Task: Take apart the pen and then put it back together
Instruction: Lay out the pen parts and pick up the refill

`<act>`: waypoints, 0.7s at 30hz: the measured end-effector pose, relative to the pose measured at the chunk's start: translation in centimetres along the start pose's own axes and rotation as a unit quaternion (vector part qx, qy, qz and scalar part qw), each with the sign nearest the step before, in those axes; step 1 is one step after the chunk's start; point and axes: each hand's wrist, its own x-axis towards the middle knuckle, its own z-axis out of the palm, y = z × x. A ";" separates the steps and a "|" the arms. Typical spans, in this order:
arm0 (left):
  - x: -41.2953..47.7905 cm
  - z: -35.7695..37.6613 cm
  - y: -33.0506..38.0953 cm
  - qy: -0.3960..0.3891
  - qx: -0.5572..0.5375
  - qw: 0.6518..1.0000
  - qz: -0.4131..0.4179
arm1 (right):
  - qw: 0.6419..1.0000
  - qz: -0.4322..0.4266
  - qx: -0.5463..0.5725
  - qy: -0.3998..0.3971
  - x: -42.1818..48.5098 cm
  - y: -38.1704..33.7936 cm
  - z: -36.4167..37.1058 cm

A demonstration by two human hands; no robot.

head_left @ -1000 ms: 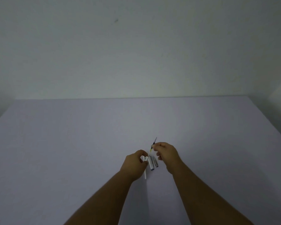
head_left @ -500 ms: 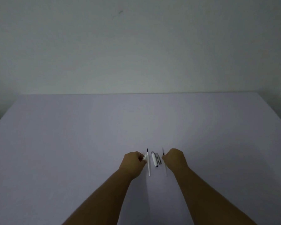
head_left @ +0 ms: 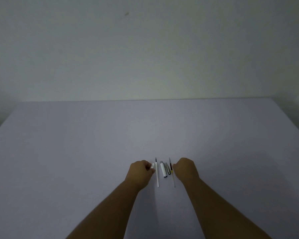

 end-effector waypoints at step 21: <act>-0.4 -1.0 -3.0 0.040 -0.007 0.998 -0.048 | 0.968 -0.175 -0.179 0.005 -3.6 -4.9 4.0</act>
